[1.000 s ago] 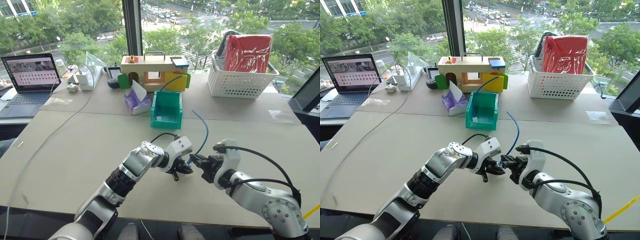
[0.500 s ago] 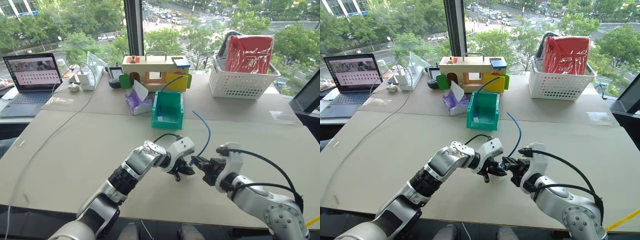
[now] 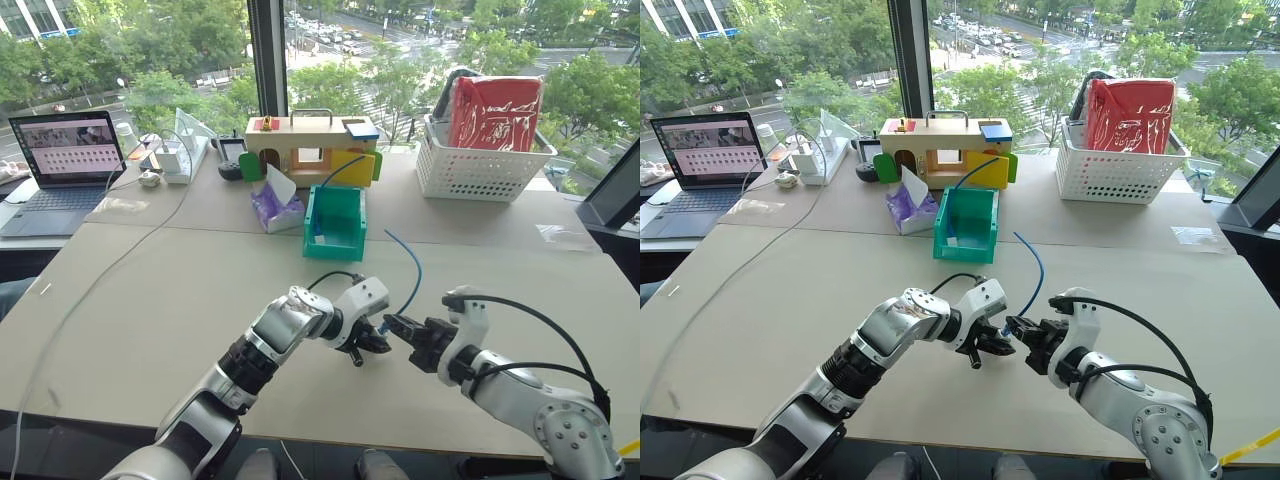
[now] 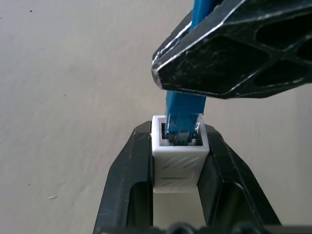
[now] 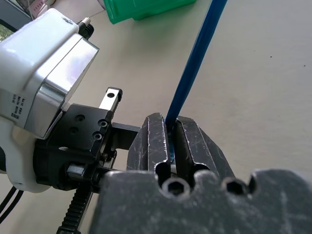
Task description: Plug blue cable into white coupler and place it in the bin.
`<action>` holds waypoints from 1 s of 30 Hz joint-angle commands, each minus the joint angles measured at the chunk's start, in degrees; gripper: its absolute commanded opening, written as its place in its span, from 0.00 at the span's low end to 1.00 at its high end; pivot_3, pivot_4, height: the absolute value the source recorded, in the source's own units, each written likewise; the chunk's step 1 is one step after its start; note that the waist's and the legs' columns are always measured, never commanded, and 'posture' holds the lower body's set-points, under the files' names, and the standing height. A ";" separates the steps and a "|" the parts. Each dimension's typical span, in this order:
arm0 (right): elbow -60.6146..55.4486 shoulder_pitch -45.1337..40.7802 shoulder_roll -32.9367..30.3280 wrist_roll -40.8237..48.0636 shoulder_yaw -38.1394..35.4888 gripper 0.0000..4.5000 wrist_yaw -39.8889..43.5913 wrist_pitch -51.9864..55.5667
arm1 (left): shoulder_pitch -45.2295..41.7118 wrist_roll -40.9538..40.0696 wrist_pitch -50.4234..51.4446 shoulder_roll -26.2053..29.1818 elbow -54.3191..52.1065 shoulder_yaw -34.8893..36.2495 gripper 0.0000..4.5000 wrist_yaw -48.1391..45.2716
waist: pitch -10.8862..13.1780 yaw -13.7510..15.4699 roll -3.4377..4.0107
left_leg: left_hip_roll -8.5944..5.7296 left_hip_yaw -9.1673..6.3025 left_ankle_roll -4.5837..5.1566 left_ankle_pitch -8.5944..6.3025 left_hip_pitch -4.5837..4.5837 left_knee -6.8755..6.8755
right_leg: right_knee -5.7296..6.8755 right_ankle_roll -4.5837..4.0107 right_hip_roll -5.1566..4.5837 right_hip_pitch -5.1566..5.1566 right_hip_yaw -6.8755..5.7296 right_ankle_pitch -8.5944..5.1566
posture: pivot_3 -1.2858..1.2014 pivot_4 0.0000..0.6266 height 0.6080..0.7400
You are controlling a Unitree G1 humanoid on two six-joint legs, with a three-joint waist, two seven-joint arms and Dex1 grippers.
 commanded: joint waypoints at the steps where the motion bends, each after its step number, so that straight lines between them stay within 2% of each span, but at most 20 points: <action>1: 1.61 1.94 -0.35 0.81 5.17 0.00 2.66 5.54 | -0.20 -1.59 -1.38 -1.48 -2.95 0.88 0.15 0.69 | -0.01 -0.02 0.00 | 0.00 0.00 0.00 0.00 0.00 -0.01 | 0.00 0.00 0.00 0.00 0.00 0.00 | 0.52 0.24 0.78; 2: 1.91 1.41 -0.34 1.20 3.84 0.00 2.67 4.77 | 0.20 -2.03 -1.53 -0.94 -3.36 1.17 0.15 0.11 | -0.01 -0.03 0.00 | 0.00 0.00 0.00 0.00 0.00 -0.01 | 0.00 0.00 0.00 0.00 0.00 0.00 | 0.52 0.24 0.78; 4: 2.60 0.34 -0.57 2.47 1.18 0.00 2.06 3.62 | 1.07 -3.64 -1.42 -0.89 -3.81 3.74 0.38 -0.03 | 0.00 -0.12 -0.01 | 0.00 0.00 0.00 0.00 0.00 -0.01 | 0.00 0.00 0.00 0.00 0.00 0.00 | 0.52 0.24 0.78; 6: 3.03 -0.87 -1.24 4.31 -1.33 0.00 1.50 2.94 | 1.40 -4.73 -1.72 -0.90 -3.86 6.14 0.50 0.55 | 0.00 -0.30 -0.02 | 0.01 -0.01 0.00 0.00 -0.03 -0.02 | 0.03 -0.02 0.00 -0.05 0.00 0.00 | 0.52 0.24 0.78; 8: 3.36 -1.92 -2.21 7.32 -3.99 0.00 0.57 2.36 | 1.59 -4.20 -3.10 0.33 -4.02 6.53 0.67 0.98 | 0.01 -0.46 -0.01 | 0.01 -0.01 0.00 0.00 -0.05 -0.02 | 0.04 -0.02 0.01 -0.09 0.01 0.00 | 0.52 0.24 0.78; 9: 3.82 -2.83 -1.86 11.31 -5.93 0.00 -1.17 0.75 | 2.05 -5.03 -3.59 1.16 -4.54 7.49 0.79 0.23 | 0.01 -0.48 -0.01 | 0.01 -0.01 0.00 0.00 -0.04 -0.02 | 0.07 -0.02 0.01 -0.10 0.02 0.00 | 0.52 0.24 0.78; 10: 4.47 -4.22 -1.50 15.92 -7.90 0.00 -3.34 -1.35 | 2.89 -6.41 -4.05 2.55 -5.51 8.59 0.83 -1.39 | 0.02 -0.54 -0.02 | 0.00 -0.01 0.00 0.00 -0.04 -0.03 | 0.08 -0.03 0.01 -0.11 0.02 0.00 | 0.52 0.24 0.78; 14: 9.25 -13.27 -6.92 23.63 -12.82 0.00 -5.26 -2.19 | 8.56 -9.48 -12.15 12.94 -8.86 13.63 0.83 -9.65 | 0.16 -1.77 0.14 | 0.00 0.04 0.00 0.00 -0.09 -0.05 | 0.19 -0.26 0.02 -0.26 0.12 0.13 | 0.52 0.24 0.78; 17: 13.56 -20.13 -8.50 24.75 -12.44 0.00 -4.92 -2.14 | 9.67 -11.57 -14.01 16.28 -9.15 16.86 0.83 -11.03 | 0.26 -1.66 0.13 | 0.02 0.03 0.03 0.03 -0.11 -0.09 | 0.22 -0.36 0.04 -0.34 0.09 0.19 | 0.52 0.24 0.78; 19: 18.15 -27.40 -6.96 23.56 -10.78 0.00 -3.38 -2.45 | 9.99 -12.36 -15.23 16.97 -8.82 19.76 0.83 -10.01 | 0.27 -1.59 0.12 | 0.02 0.02 0.04 0.03 -0.14 -0.09 | 0.19 -0.35 0.04 -0.34 0.06 0.17 | 0.52 0.24 0.78; 22: 30.59 -41.89 -2.02 12.54 -4.45 0.00 4.52 -2.63 | 9.30 -10.20 -21.91 14.51 -5.59 24.71 0.83 -2.55 | 0.30 -1.59 0.14 | 0.00 0.04 0.03 0.03 -0.21 -0.06 | 0.12 -0.36 -0.01 -0.37 0.07 0.21 | 0.52 0.24 0.78; 25: 40.50 -50.34 1.07 2.15 -0.27 0.00 13.16 -3.46 | 8.59 -10.40 -23.95 12.81 -4.57 26.95 0.83 0.77 | 0.30 -1.51 0.14 | 0.02 0.04 0.03 0.04 -0.27 -0.08 | 0.18 -0.41 0.03 -0.54 0.06 0.25 | 0.52 0.24 0.78; 28: 61.30 -62.56 6.37 -15.80 7.11 0.00 26.55 -13.44 | 9.51 -10.91 -23.61 10.56 -6.72 28.67 0.83 6.01 | 0.31 -1.66 0.16 | 0.04 0.04 0.03 0.04 -0.54 -0.19 | 0.23 -0.47 0.04 -0.86 0.03 0.26 | 0.52 0.24 0.78; 30: 73.99 -68.23 9.95 -23.90 8.80 0.00 32.21 -19.90 | 11.49 -10.93 -21.99 9.99 -9.76 27.61 0.83 7.37 | 0.32 -1.76 0.16 | 0.03 0.07 0.03 0.03 -0.60 -0.19 | 0.22 -0.48 0.01 -0.92 0.03 0.27 | 0.52 0.24 0.78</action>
